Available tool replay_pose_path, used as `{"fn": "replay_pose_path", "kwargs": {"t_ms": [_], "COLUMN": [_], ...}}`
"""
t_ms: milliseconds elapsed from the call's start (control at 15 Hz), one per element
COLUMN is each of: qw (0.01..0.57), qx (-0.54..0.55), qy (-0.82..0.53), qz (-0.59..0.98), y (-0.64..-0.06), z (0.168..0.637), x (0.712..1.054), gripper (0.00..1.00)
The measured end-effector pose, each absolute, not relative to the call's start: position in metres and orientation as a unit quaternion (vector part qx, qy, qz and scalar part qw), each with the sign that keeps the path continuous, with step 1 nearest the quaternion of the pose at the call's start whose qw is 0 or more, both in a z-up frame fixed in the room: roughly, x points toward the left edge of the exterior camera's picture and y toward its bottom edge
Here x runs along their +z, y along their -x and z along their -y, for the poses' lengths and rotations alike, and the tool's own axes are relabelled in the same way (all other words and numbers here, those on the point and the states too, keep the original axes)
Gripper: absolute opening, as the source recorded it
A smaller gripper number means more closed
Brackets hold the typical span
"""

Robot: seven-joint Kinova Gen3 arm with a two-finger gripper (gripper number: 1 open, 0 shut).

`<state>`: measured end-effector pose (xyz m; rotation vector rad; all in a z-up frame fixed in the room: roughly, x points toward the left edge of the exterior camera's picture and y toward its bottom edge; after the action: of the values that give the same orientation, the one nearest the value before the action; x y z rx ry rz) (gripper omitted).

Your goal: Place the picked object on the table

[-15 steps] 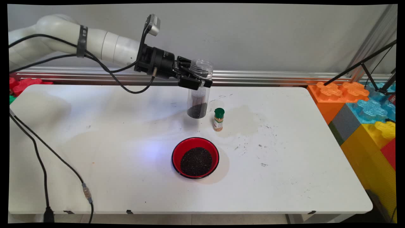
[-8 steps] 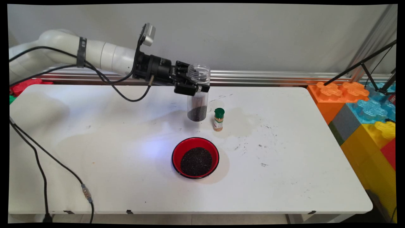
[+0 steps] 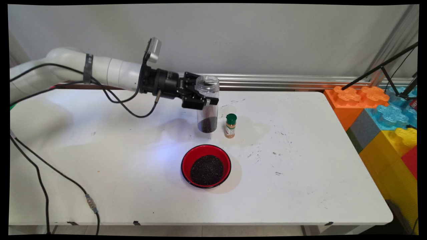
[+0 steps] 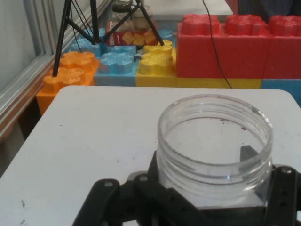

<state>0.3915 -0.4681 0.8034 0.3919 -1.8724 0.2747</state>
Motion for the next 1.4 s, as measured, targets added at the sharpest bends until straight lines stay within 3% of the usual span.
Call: {"fn": "replay_pose_path", "kwargs": {"t_ms": [1400], "qw": [0.577], "qx": [0.140], "qy": [-0.153], "qz": [0.790], "y": [-0.388], "z": [0.468], "x": [0.718], "gripper": [0.00]}}
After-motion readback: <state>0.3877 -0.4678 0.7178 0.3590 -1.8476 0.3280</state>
